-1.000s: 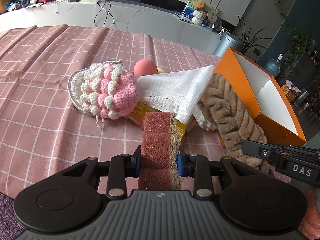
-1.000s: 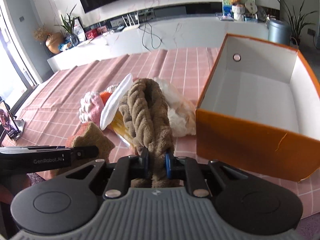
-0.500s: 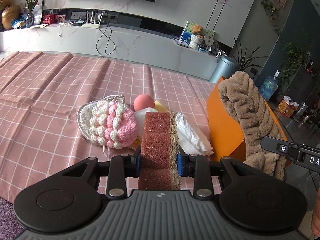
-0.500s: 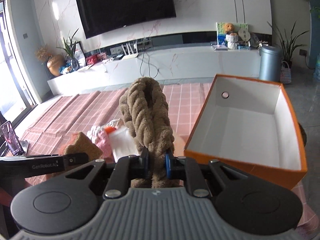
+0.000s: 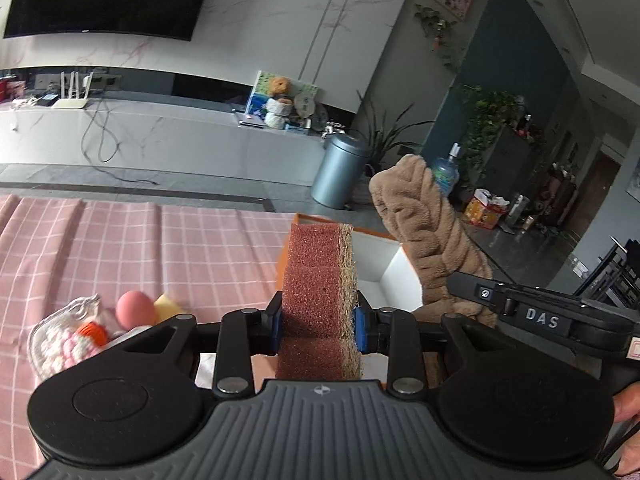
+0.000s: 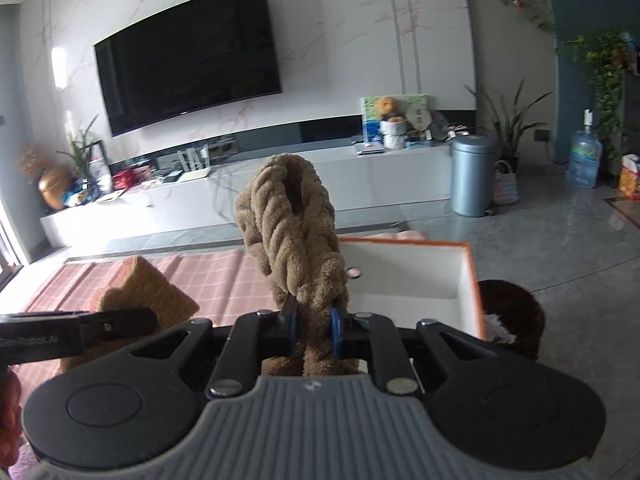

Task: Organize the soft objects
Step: 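Carry the sponge and headband over the orange box with both tools, then open both tools to drop the sponge and headband into the box, then move both open tools from the box back to the remaining items, then grasp the white mesh bag with the left tool while the right tool grasps the white plastic bag, then lift and carry the mesh bag and plastic bag over the orange box with both tools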

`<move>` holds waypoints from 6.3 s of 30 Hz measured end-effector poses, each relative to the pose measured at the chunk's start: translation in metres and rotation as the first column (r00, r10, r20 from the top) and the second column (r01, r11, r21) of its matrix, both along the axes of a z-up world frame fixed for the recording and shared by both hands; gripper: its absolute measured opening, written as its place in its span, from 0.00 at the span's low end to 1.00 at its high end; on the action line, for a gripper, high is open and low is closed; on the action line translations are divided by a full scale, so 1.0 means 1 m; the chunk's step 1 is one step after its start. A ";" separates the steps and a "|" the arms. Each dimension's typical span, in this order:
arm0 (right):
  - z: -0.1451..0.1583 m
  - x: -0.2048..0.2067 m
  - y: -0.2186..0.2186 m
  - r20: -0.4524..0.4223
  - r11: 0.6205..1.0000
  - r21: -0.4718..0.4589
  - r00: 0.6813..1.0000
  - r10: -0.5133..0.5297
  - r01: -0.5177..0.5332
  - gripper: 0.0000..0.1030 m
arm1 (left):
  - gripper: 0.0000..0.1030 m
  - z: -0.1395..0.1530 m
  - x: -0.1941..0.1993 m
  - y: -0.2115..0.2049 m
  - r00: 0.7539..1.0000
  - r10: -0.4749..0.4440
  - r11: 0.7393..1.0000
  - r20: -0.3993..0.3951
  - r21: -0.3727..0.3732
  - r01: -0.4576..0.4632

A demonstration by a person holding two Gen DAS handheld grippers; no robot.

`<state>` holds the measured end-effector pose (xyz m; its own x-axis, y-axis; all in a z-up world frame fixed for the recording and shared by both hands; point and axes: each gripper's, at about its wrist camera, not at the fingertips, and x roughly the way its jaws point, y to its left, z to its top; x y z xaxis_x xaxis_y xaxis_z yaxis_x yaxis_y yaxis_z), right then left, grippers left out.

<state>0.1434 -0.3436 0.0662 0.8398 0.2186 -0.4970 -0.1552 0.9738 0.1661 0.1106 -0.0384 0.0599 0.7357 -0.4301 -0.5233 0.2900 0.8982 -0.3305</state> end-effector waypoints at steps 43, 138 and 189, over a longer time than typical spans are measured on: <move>-0.117 0.128 -0.037 -0.389 0.991 -0.095 0.913 -0.127 0.098 0.14 | 0.76 -0.063 0.094 -0.104 0.976 -0.163 0.943 -0.145 0.269 0.197; -0.113 0.000 0.192 -0.131 0.907 -0.301 0.955 0.266 -0.294 0.62 | 0.69 -0.111 -0.045 0.127 0.954 0.289 0.957 -0.082 0.043 -0.287; -0.165 0.089 0.169 -0.339 0.962 -0.139 0.924 0.178 -0.236 0.29 | 0.03 -0.149 0.004 0.097 0.923 0.241 0.969 -0.298 0.027 -0.245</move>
